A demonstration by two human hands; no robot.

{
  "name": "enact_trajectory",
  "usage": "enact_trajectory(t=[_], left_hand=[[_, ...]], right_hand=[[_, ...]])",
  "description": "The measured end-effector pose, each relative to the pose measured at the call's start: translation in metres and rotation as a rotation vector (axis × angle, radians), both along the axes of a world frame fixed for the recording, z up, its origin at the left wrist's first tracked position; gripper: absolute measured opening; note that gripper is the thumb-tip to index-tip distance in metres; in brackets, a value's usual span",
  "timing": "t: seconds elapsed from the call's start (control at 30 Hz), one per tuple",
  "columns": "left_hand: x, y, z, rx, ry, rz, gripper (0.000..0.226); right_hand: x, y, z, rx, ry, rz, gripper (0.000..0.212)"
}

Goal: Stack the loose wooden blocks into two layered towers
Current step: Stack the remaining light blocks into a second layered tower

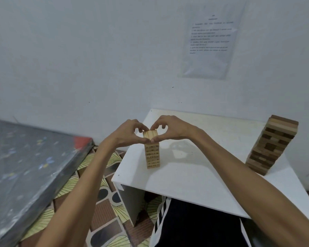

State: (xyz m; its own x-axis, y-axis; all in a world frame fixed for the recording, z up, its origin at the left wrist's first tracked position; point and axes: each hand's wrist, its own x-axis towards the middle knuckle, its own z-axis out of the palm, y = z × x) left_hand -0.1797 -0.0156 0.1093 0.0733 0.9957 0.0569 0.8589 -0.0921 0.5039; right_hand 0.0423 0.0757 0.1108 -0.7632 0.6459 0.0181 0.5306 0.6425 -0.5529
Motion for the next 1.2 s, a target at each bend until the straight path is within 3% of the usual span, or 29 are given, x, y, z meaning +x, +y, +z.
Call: enact_trajectory(t=[0.23, 0.4, 0.73, 0.97, 1.1, 1.2], left_hand=[[-0.001, -0.001, -0.010, 0.000, -0.029, -0.003, 0.047], [0.000, -0.003, -0.012, -0.010, -0.045, 0.001, 0.061], [0.000, -0.003, -0.017, -0.026, -0.109, 0.003, 0.067], [-0.010, -0.010, -0.023, -0.079, -0.129, 0.009, 0.074], [-0.013, -0.012, -0.027, -0.089, -0.134, 0.018, 0.081], [-0.011, -0.013, -0.029, -0.049, -0.161, 0.028, 0.072]], right_hand=[[0.000, 0.000, -0.008, -0.003, -0.018, -0.005, 0.051], [0.001, -0.002, -0.011, -0.006, -0.012, -0.010, 0.049], [0.001, -0.003, -0.013, -0.049, 0.003, -0.023, 0.048], [0.009, -0.002, -0.019, -0.114, -0.006, -0.041, 0.074], [0.013, 0.001, -0.023, -0.114, -0.023, -0.038, 0.076], [0.011, 0.002, -0.025, -0.107, -0.012, -0.034, 0.073]])
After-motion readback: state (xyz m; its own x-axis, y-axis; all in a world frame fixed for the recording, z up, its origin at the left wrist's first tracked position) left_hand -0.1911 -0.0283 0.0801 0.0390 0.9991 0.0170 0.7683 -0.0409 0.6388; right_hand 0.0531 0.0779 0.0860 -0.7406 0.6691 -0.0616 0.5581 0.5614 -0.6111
